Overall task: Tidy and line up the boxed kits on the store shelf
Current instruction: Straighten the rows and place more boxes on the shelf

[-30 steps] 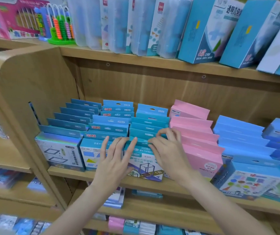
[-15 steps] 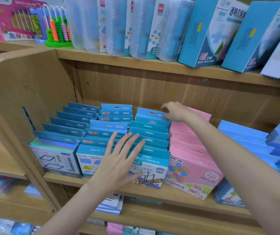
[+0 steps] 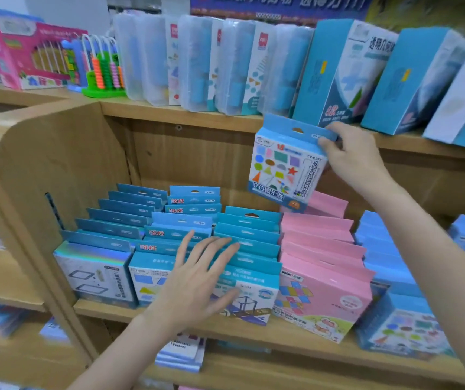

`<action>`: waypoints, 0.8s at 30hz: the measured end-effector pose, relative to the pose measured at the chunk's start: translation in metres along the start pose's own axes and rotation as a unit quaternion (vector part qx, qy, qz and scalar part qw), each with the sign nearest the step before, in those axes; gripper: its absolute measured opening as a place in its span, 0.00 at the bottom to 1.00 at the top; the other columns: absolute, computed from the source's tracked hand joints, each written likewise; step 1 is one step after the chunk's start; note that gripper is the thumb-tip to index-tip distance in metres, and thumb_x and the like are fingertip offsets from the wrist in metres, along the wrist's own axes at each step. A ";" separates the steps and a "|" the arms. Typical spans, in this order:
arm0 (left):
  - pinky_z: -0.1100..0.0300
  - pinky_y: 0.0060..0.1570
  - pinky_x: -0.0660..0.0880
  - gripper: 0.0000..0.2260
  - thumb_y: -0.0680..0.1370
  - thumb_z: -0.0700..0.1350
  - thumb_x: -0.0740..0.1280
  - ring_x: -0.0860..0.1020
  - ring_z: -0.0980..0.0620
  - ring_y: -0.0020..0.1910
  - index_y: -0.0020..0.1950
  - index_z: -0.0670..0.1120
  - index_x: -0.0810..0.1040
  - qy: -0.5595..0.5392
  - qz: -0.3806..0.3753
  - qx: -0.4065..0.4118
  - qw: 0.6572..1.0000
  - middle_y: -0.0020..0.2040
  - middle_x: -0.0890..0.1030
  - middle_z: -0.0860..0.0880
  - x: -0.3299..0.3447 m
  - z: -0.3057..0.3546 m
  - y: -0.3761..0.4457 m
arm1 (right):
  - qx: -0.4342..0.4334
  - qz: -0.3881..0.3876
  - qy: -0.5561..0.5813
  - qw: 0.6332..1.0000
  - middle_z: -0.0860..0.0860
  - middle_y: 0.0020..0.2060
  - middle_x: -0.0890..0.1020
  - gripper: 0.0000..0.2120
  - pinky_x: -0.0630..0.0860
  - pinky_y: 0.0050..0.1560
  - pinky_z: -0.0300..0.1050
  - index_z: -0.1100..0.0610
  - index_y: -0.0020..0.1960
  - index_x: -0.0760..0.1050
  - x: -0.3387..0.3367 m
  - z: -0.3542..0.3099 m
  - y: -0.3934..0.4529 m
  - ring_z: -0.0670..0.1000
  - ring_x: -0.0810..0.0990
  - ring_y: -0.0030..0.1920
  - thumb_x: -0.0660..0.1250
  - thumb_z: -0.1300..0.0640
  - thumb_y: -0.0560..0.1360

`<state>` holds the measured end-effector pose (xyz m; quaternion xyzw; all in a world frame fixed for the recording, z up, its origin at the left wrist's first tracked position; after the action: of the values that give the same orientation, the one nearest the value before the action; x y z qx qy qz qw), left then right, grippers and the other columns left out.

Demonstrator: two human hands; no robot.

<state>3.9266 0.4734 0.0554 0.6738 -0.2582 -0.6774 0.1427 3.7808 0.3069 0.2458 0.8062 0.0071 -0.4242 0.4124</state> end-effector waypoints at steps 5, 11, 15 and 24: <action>0.44 0.70 0.50 0.25 0.76 0.61 0.55 0.69 0.50 0.64 0.66 0.46 0.70 -0.026 0.024 -0.018 0.999 0.63 0.74 0.49 -0.011 -0.003 0.008 | 0.139 -0.087 0.214 0.963 0.58 0.39 0.79 0.06 0.81 0.34 0.50 0.56 0.40 0.74 -0.016 0.033 -0.027 0.53 0.81 0.35 0.62 0.61 0.76; 0.45 0.68 0.54 0.18 0.75 0.52 0.56 0.70 0.49 0.59 0.60 0.44 0.73 -0.050 0.085 -0.040 0.994 0.59 0.76 0.47 -0.022 -0.014 0.000 | 0.160 -0.091 0.262 0.947 0.56 0.33 0.79 0.09 0.80 0.28 0.45 0.56 0.40 0.72 -0.038 0.036 -0.057 0.49 0.80 0.29 0.60 0.63 0.77; 0.48 0.66 0.56 0.18 0.74 0.49 0.56 0.70 0.50 0.57 0.59 0.43 0.74 -0.047 0.088 -0.077 0.992 0.57 0.77 0.46 -0.022 -0.025 -0.009 | 0.164 -0.097 0.275 0.942 0.56 0.34 0.79 0.05 0.79 0.30 0.42 0.60 0.44 0.73 -0.045 0.040 -0.072 0.51 0.79 0.30 0.60 0.63 0.78; 0.50 0.70 0.53 0.16 0.74 0.46 0.57 0.65 0.46 0.67 0.60 0.43 0.71 -0.043 0.092 -0.082 0.991 0.64 0.73 0.45 -0.028 -0.006 -0.028 | 0.144 -0.136 0.306 0.931 0.51 0.28 0.81 0.08 0.76 0.27 0.35 0.61 0.41 0.74 -0.042 0.043 -0.103 0.46 0.78 0.28 0.59 0.64 0.78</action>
<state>3.9384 0.5108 0.0640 0.6037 -0.2682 -0.7087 0.2477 3.6879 0.3602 0.1943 0.9390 0.1816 -0.2054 0.2077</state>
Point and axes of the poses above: each hand's wrist, its own y-axis towards the middle knuckle, its own x-axis out of the palm, z = x × y, the point moved 9 cm from there along y, towards the middle knuckle
